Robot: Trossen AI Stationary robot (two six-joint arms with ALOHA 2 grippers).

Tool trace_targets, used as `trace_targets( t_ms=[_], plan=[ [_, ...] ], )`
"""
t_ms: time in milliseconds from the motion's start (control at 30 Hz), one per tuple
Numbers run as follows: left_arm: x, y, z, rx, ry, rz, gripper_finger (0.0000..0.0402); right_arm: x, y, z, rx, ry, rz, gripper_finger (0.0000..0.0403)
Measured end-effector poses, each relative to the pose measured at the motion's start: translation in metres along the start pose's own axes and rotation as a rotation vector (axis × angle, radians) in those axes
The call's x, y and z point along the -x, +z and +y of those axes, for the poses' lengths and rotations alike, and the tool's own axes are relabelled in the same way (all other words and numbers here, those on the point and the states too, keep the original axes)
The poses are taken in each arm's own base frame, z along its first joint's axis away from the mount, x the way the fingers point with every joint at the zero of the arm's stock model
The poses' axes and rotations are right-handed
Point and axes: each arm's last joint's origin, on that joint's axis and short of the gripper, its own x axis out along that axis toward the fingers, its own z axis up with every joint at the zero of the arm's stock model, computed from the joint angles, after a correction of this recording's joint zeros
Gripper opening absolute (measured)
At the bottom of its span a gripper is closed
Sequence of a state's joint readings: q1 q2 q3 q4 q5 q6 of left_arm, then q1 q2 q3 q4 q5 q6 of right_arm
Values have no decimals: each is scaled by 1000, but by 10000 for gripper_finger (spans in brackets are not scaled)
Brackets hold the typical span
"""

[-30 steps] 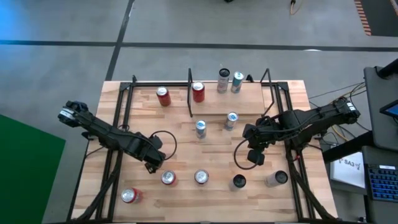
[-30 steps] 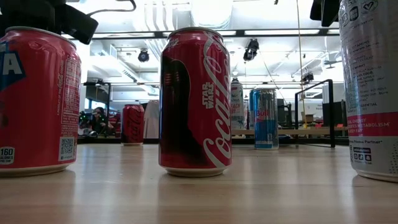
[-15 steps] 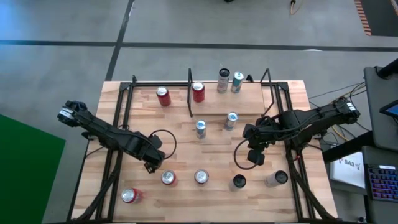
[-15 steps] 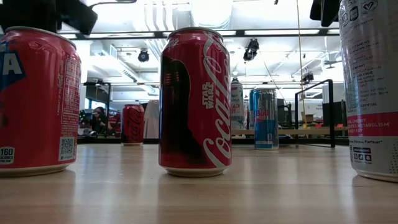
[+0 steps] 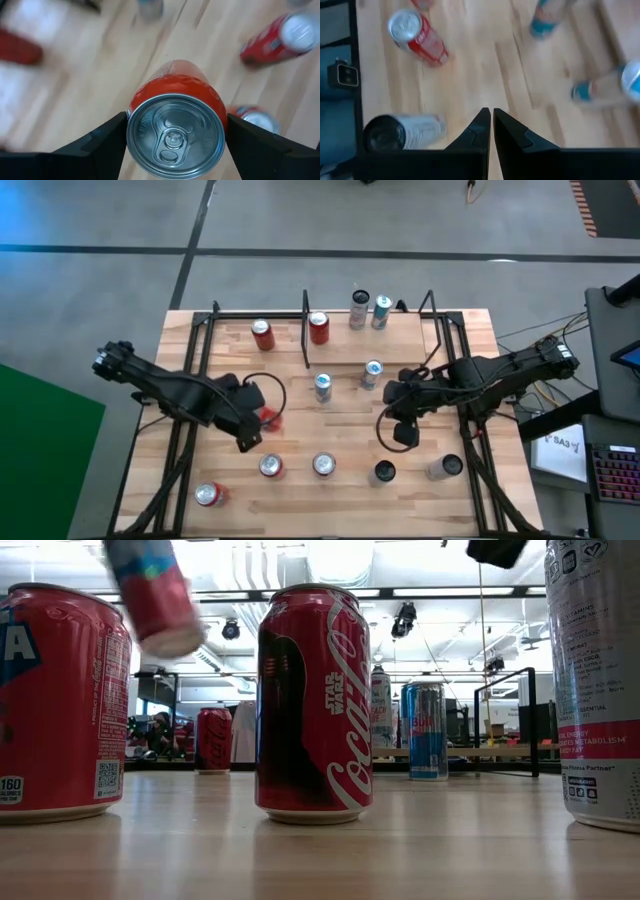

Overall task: Place canned beverage on shelf
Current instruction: Put the red soda can on the shelf

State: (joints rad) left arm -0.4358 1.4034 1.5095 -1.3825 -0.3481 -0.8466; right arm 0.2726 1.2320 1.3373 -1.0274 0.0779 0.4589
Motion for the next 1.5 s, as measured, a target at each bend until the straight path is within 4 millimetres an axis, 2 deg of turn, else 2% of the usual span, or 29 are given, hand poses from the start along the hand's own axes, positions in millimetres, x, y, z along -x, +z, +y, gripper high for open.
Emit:
trace_targets(
  t_ms=[167,400,733,967,1167,1500],
  plan=[
    [12,13,-5,-88,-42,-138,279,1,12,4,97,5,-138,12],
    [7,21,-14,-179,-62,-262,279,0,33,11,217,-6,-350,12],
    [3,29,-20,-225,-38,-359,279,-37,59,10,280,-39,-421,13],
    [1,30,-21,-228,-29,-362,279,-52,73,7,335,12,-471,26],
    [1,30,-21,-229,-29,-360,279,-53,78,3,355,3,-496,102],
    [0,33,-19,-219,-24,-368,279,-59,83,5,347,13,-532,298]
  ],
)
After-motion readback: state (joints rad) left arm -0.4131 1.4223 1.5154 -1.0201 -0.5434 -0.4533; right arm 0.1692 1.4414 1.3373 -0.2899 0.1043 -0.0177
